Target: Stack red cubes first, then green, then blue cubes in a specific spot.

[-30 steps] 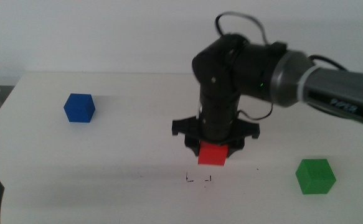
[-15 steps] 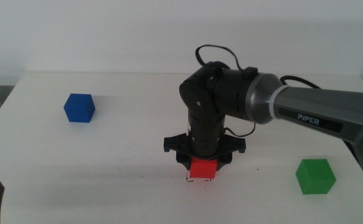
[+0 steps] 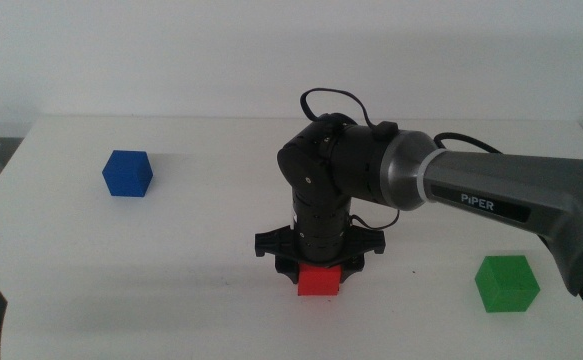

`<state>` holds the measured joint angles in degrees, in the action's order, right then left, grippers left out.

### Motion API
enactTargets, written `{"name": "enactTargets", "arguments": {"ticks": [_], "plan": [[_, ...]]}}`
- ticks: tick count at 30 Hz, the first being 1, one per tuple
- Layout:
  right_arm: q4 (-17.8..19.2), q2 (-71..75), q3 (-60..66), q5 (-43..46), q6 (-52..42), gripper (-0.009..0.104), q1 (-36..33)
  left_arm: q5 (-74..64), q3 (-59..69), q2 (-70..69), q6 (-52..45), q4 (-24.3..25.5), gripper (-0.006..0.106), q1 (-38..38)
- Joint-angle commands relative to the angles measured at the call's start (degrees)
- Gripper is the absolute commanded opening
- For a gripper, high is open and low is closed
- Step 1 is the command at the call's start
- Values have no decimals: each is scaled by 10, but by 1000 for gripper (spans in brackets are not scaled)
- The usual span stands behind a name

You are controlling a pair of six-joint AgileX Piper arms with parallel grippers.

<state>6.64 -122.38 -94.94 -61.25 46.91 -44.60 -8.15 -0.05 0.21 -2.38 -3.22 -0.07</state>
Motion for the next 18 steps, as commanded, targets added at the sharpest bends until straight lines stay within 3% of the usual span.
{"name": "enactTargets", "arguments": {"ticks": [1, 11, 12, 15, 18], "plan": [[10, -2, 0, -2, -4, 28, 1, 3, 1, -2, 3, -1, 94, 0], [10, -15, 0, -2, -9, 28, 1, 3, 1, -2, 3, -1, 94, 0], [10, -15, 0, -2, -9, 58, 1, 3, 1, -2, 3, -1, 94, 0], [10, -15, 0, -2, -9, 79, 1, 3, 1, -2, 3, -1, 94, 0], [12, 1, 0, -2, -12, 92, 0, 3, 1, -2, 3, -1, 94, 0]]}}
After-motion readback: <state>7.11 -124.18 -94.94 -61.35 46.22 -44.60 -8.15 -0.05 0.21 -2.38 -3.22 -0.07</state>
